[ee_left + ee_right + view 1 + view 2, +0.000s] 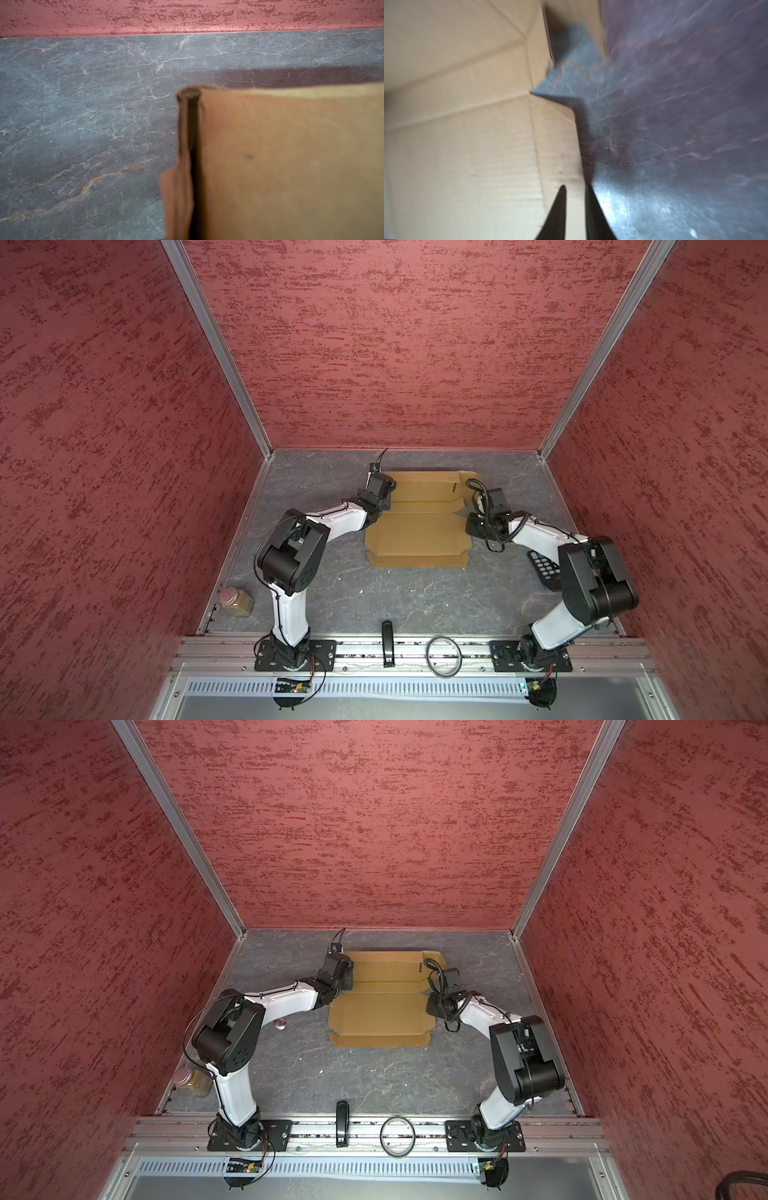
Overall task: Assemble paper box
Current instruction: Fold the bottom flaps of a flat cardboard box at the center of the table.
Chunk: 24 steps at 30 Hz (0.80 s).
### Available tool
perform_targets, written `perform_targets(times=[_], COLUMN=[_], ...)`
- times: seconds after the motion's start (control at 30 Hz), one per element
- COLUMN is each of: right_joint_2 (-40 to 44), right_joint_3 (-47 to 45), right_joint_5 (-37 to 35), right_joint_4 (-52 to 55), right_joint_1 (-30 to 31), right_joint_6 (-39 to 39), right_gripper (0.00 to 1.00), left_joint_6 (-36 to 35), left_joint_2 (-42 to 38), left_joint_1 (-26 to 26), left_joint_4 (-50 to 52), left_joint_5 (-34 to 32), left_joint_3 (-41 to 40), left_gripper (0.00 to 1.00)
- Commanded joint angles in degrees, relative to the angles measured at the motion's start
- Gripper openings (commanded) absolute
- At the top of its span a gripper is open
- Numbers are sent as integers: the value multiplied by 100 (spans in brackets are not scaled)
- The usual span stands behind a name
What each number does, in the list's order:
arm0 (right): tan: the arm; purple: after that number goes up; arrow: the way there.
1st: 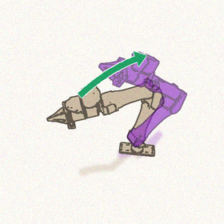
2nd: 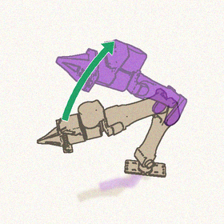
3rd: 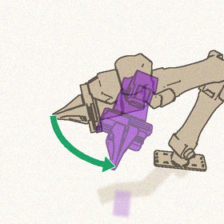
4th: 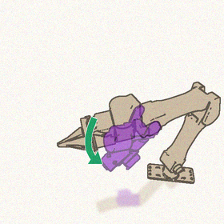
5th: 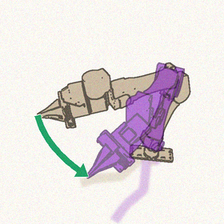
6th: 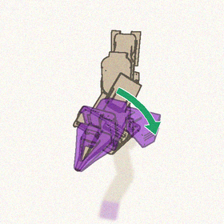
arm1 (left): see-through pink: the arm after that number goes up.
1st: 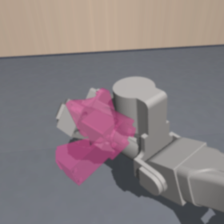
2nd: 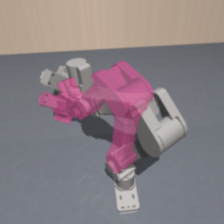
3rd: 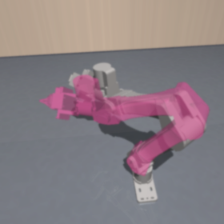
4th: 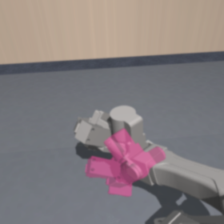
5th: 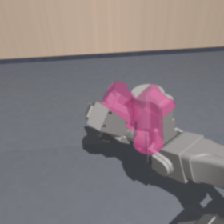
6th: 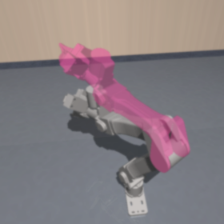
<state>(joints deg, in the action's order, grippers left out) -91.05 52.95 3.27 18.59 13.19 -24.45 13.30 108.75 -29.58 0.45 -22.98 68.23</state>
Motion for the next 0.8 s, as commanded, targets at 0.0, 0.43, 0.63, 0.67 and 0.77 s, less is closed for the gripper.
perform_targets(times=[0.0, 0.43, 0.63, 0.67, 0.77], right_joint_2=[395, -429, -660, -691, -751], right_joint_3=[514, 1394, 1368, 1351, 1320], right_joint_5=[-660, -600, -194, -141, 2], right_joint_4=[393, -361, -772, -825, -1023], right_joint_1=[3, -410, -448, -449, -444], right_joint_6=[258, 629, 846, 883, 1007], right_gripper=[36, 48, 47, 47, 47], left_joint_6=[50, 50, 41, 49, 61], left_joint_2=[-96, -125, -105, -97, -74], left_joint_1=[-21, -20, -15, -13, -18], left_joint_4=[184, 210, 231, 236, 234], left_joint_5=[-22, -40, -40, -33, -14], left_joint_3=[-73, -81, -99, -95, -81], left_gripper=[0, 0, 0, 0, 0])
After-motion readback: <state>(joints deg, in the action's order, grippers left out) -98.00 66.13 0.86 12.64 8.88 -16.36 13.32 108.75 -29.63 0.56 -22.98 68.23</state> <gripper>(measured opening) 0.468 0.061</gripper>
